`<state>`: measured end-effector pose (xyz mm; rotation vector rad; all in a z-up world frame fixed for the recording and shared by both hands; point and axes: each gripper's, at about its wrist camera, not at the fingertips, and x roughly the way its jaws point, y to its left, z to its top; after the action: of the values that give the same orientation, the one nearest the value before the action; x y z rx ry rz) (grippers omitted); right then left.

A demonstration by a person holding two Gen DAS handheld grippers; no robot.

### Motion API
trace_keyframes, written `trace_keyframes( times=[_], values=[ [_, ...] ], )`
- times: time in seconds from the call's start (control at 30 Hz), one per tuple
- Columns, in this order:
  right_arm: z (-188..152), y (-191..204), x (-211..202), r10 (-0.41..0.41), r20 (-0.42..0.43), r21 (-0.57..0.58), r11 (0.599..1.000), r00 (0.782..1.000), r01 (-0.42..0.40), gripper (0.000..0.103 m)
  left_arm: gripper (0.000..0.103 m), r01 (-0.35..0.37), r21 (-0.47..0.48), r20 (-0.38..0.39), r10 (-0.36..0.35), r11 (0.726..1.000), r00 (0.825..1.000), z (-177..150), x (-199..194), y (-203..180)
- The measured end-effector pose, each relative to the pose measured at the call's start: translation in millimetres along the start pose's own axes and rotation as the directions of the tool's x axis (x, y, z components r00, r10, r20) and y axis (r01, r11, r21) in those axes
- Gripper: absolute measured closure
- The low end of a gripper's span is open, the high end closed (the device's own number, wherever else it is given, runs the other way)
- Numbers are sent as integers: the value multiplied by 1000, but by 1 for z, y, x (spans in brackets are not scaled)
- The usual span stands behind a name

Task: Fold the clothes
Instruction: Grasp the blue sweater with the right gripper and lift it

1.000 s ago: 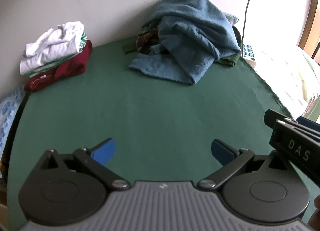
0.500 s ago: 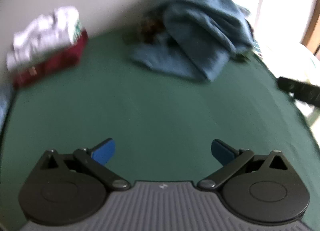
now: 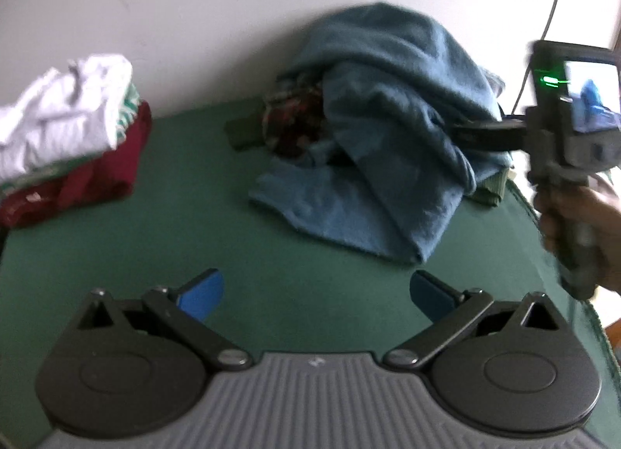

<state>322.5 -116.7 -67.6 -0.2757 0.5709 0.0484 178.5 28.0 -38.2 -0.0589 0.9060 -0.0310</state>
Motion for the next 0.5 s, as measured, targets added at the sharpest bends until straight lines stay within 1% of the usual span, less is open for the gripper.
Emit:
trace_keyframes(
  times=[0.03,0.07,0.1,0.17,0.2,0.23,0.3,0.33,0.4,0.43,0.5],
  values=[
    [-2,-3,6,11,-9,21,1000,1000,-11,46,1,10,-22,-16,-11,1000,1000,-2,4,2],
    [-4,-7,9,31,-13,53,998,999,-30,58,1,17,-42,-28,-18,999,999,-5,8,3],
    [-6,-11,13,51,-17,84,995,999,-49,65,1,18,-58,-33,-20,998,999,-9,13,5],
    [-9,-17,14,77,-16,127,989,997,-75,86,1,14,-90,-40,-17,996,999,-15,22,7],
    [-9,-20,11,79,-10,132,988,997,-77,89,1,11,-104,-51,-16,995,999,-16,28,8],
    [-10,-24,1,93,12,147,985,996,-94,95,1,10,-115,-64,-17,993,998,-17,34,9],
    [-12,-33,-22,133,71,187,972,989,-144,95,1,15,-140,-78,-26,990,997,-18,44,10],
    [-13,-38,-37,159,111,198,964,981,-179,96,1,15,-151,-80,-28,988,996,-19,48,10],
    [-20,-43,-67,203,182,165,958,962,-233,96,1,23,-172,-86,-38,985,996,-18,57,8],
    [-23,-46,-80,221,204,152,955,954,-254,96,1,29,-172,-89,-44,985,995,-18,61,7],
    [-32,-56,-104,289,229,164,930,930,-329,96,1,47,-160,-86,-62,986,994,-18,65,2]
  ],
)
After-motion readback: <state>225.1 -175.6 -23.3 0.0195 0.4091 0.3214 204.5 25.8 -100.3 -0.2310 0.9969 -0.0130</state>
